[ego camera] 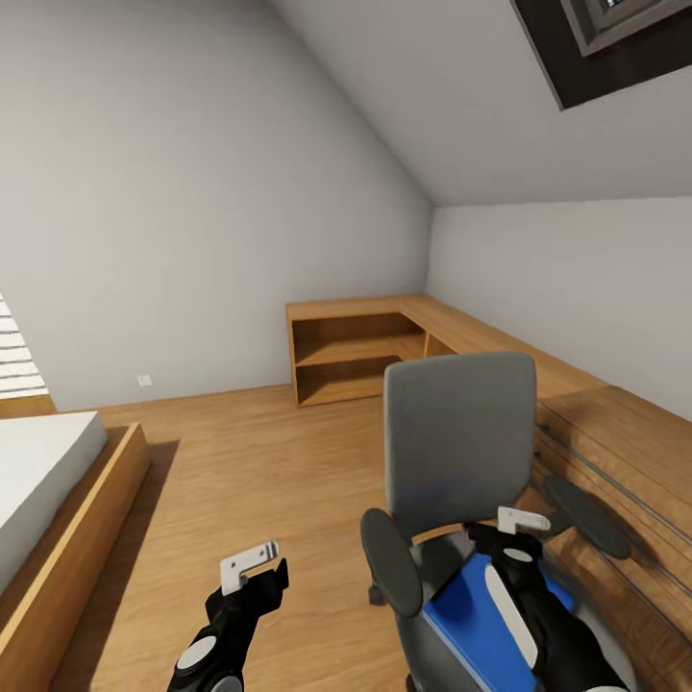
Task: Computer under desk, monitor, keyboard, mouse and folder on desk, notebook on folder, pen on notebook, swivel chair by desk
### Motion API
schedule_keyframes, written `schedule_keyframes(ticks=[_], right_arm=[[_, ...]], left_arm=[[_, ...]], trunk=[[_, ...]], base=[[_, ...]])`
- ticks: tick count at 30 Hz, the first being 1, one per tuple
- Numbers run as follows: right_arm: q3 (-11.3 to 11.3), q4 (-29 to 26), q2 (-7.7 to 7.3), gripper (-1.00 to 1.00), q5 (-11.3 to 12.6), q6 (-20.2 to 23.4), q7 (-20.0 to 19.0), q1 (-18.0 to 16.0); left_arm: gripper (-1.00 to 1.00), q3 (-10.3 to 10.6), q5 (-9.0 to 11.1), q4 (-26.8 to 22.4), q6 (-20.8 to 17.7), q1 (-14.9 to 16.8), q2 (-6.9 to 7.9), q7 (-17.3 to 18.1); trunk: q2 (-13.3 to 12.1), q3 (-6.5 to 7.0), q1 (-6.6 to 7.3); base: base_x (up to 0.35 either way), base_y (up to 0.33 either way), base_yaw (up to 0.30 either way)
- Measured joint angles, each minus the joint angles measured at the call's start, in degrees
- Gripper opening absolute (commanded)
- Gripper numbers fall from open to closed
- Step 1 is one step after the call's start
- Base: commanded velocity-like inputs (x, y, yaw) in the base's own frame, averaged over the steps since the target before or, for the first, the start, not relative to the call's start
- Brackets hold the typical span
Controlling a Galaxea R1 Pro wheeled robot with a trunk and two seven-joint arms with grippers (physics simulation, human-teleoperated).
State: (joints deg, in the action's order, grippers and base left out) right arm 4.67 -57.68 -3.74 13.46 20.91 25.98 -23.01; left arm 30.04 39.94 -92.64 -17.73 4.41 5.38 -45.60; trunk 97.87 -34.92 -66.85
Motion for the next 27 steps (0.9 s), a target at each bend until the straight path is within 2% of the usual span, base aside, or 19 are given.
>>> schedule_keyframes(ticks=[7,12,17,23,27], right_arm=[[-0.1,10.5,-0.73,1.00,0.1,-3.5,-1.9,-6.2],[-0.2,17.0,-0.88,1.00,0.2,-5.2,-3.4,-9.3],[-0.2,20.4,-0.90,1.00,0.3,-6.0,-5.4,-10.7],[-0.3,22.8,-0.84,1.00,0.5,-6.6,-9.3,-11.1],[-0.3,23.8,-0.78,1.00,0.5,-6.7,-10.2,-11.1]], left_arm=[[1.00,-0.1,0.0,0.0,0.0,0.0,0.02,0.0],[1.00,-0.1,0.0,0.0,0.0,0.0,0.02,0.0],[1.00,-0.5,0.0,0.0,0.0,0.0,0.02,0.0],[1.00,-2.8,0.2,0.3,-0.2,0.0,0.02,0.1],[1.00,-3.4,0.2,0.3,-0.2,0.0,0.02,0.1]], trunk=[[2.8,-1.26,-1.54],[4.8,-2.16,-2.64],[6.8,-3.05,-3.74],[9.2,-4.13,-5.05],[10.8,-4.85,-5.93]], base=[[0.000,0.000,0.000],[0.000,0.000,0.000],[0.000,0.000,0.000],[0.000,0.000,0.000],[0.000,0.000,0.000]])
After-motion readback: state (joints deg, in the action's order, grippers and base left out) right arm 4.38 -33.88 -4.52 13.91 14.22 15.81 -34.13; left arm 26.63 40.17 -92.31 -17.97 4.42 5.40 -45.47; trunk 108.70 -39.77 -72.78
